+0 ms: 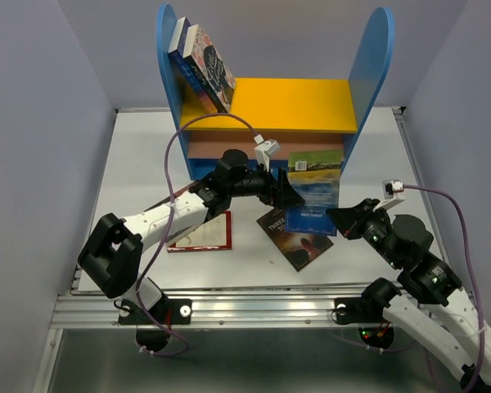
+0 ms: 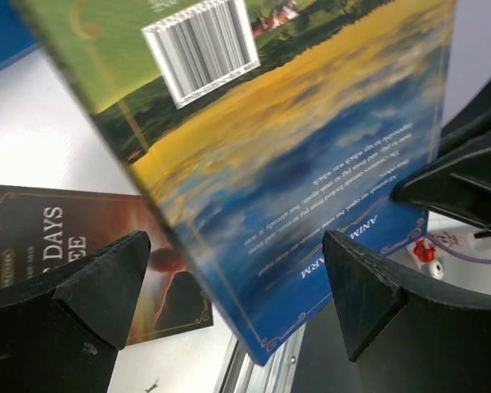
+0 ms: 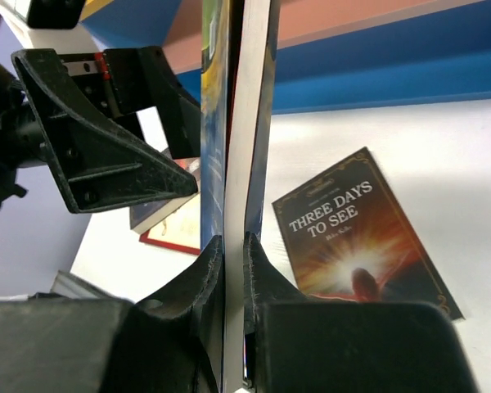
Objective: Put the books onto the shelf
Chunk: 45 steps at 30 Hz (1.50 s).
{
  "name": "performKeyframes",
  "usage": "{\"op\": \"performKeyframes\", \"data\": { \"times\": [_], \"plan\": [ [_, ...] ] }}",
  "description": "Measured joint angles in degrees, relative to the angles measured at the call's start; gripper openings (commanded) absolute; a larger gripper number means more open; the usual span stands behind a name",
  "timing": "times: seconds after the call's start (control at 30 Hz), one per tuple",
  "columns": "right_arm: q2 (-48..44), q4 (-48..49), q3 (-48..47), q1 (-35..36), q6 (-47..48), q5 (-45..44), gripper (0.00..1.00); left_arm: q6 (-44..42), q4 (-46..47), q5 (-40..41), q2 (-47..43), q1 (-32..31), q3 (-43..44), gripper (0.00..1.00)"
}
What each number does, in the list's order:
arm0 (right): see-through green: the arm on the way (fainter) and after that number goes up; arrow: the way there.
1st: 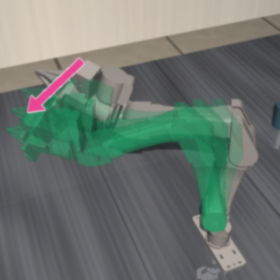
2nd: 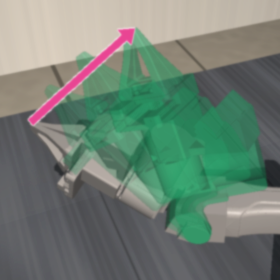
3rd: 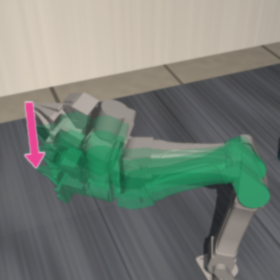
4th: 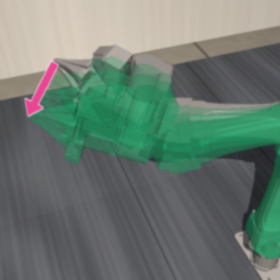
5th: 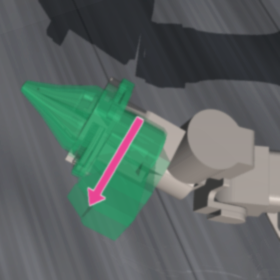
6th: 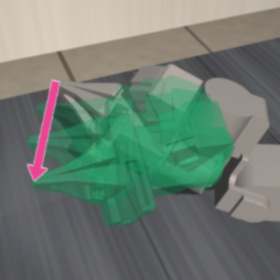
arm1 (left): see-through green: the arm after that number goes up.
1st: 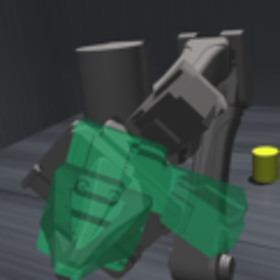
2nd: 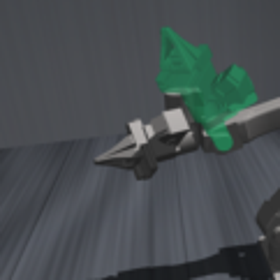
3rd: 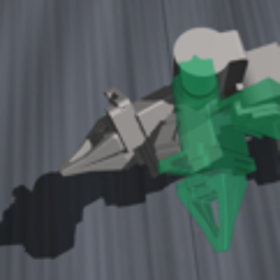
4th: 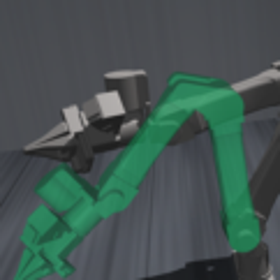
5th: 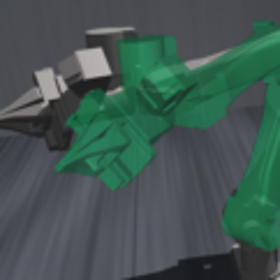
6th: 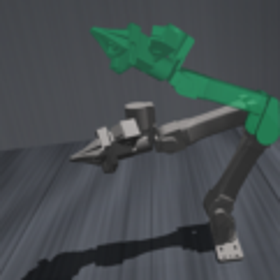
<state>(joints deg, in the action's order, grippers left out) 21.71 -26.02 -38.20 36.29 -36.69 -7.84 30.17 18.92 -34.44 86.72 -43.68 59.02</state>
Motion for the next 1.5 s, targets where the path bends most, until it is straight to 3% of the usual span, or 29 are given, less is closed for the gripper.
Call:
{"op": "performKeyframes", "data": {
  "times": [0.2, 0.23, 0.33, 0.37, 0.4, 0.43, 0.57, 0.73, 0.77, 0.8, 0.83, 0.87, 0.9, 1.27, 1.43, 1.5],
  "plan": [
    [1.8, 3.8, 0.0, 0.0, -0.1, 3.3, 0.01, 2.3, 5.5, -2.8, -0.4, 0.0, -2.4, 0.99],
    [1.9, 4.4, 0.0, 0.0, -0.2, 3.8, 0.01, 2.4, 6.0, -3.1, -0.5, 0.0, -2.4, 0.94],
    [2.0, 5.8, 0.0, 0.0, -0.3, 4.5, 0.01, 3.3, 8.1, -3.5, -0.9, 0.2, -2.6, 0.72],
    [2.1, 6.4, 0.0, 0.0, -0.4, 4.6, 0.01, 3.8, 9.2, -3.5, -1.4, 0.3, -3.1, 0.48],
    [2.3, 6.8, 0.0, 0.0, -0.4, 4.7, 0.01, 4.1, 9.9, -3.5, -2.1, 0.3, -3.7, 0.40],
    [2.3, 7.0, 0.0, 0.0, -0.4, 4.4, 0.01, 4.7, 10.5, -2.8, -2.8, 0.4, -4.2, 0.26],
    [2.5, 7.3, 0.0, -0.3, -0.5, 3.0, 0.01, 6.6, 12.4, -2.9, -5.2, 1.1, -5.0, 0.00],
    [2.6, 8.9, 0.0, -0.3, -0.3, 2.2, 0.01, 7.1, 13.3, -2.6, -7.2, 1.1, -5.1, 0.00],
    [2.8, 9.2, 0.0, -0.3, -0.2, 2.1, 0.10, 7.1, 13.3, -2.3, -7.3, 1.1, -5.2, 0.00],
    [3.1, 9.3, 0.0, -0.3, -0.1, 2.0, 0.52, 7.0, 13.4, -1.8, -7.6, 1.1, -5.6, 0.00],
    [3.7, 9.5, 0.0, -0.3, 0.1, 1.8, 0.69, 6.8, 13.4, -1.2, -8.0, 1.1, -6.0, 0.00],
    [4.3, 9.7, 0.0, -0.3, 0.6, 1.5, 0.93, 6.2, 13.1, -0.6, -8.4, 1.1, -6.2, 0.00],
    [5.0, 10.0, 0.0, -0.3, 1.0, 1.2, 1.00, 5.6, 12.7, -0.1, -8.9, 1.1, -6.3, 0.00],
    [7.2, 10.1, -3.1, -0.3, 3.5, -6.1, 1.00, -3.2, 0.6, 13.7, -14.4, 0.6, -2.1, 0.00],
    [8.0, 9.6, -4.2, -0.3, 9.2, -3.5, 1.00, 0.2, -3.9, 21.5, -16.0, 0.5, 1.0, 0.00],
    [10.0, 9.6, -5.6, -0.3, 13.4, 1.9, 1.00, 4.6, -6.5, 26.1, -16.4, 0.3, 2.0, 0.00]
  ]
}}
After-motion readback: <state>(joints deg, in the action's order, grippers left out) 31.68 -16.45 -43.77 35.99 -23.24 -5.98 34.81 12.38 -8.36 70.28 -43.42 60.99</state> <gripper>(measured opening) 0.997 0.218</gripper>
